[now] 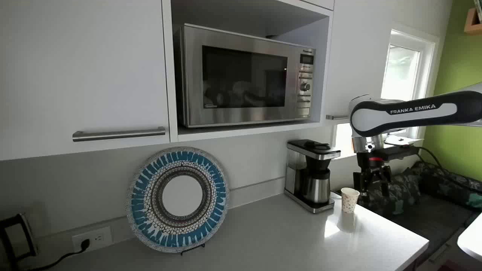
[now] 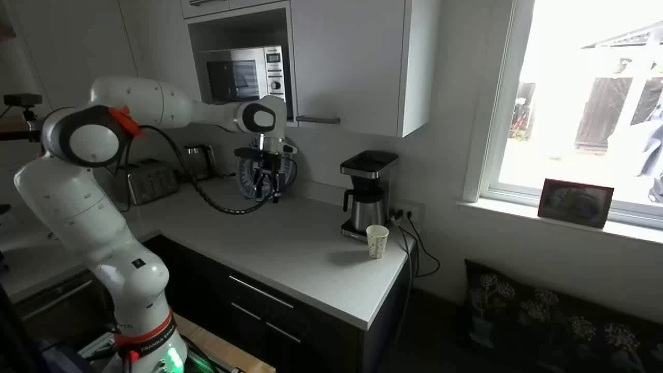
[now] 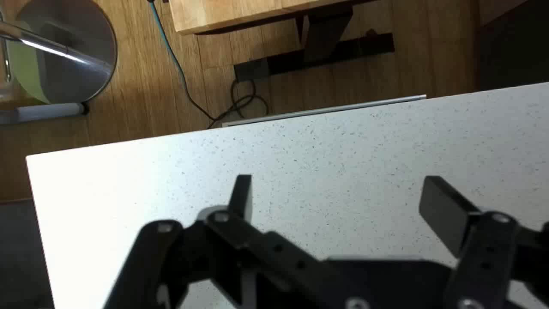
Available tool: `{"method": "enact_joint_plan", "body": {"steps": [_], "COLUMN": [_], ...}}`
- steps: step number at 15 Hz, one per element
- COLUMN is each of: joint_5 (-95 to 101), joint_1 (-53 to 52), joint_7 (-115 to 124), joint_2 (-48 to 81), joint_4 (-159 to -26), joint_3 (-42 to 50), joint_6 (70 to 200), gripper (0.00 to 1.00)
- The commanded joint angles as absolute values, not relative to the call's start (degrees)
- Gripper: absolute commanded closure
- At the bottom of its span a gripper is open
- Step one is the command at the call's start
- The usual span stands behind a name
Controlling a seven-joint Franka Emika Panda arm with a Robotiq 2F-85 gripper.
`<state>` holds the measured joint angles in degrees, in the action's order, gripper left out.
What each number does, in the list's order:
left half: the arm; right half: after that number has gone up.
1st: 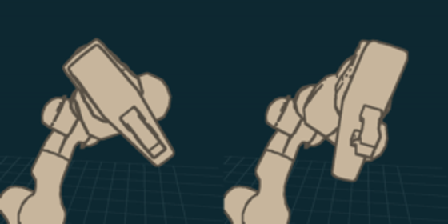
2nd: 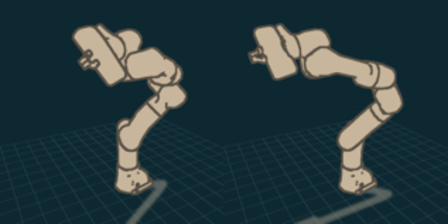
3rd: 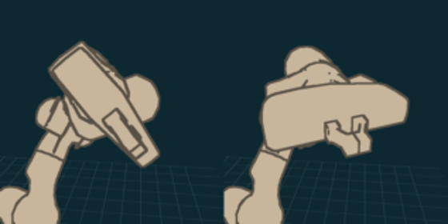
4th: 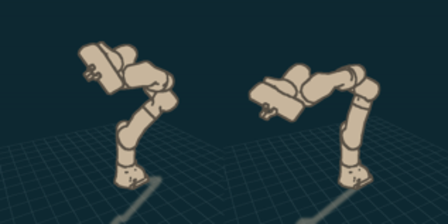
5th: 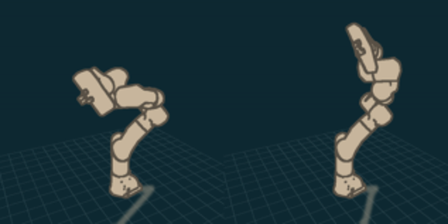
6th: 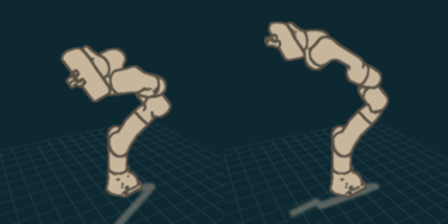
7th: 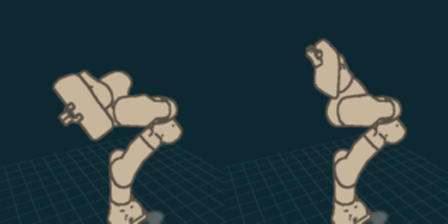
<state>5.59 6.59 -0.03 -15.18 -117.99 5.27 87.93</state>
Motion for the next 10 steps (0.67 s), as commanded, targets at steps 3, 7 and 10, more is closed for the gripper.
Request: {"method": "enact_joint_plan", "body": {"steps": [3, 7, 10], "joint_5": [5.64, 5.28, 6.37], "joint_1": [6.31, 5.90, 5.34], "joint_7": [0.00, -0.70, 2.18], "joint_2": [-15.13, -15.70, -16.36], "joint_4": [-117.84, -117.31, -113.14], "joint_3": [5.53, 5.31, 3.75], "joint_6": [87.78, 89.01, 86.95], "gripper": [0.00, 0.00, 0.00]}}
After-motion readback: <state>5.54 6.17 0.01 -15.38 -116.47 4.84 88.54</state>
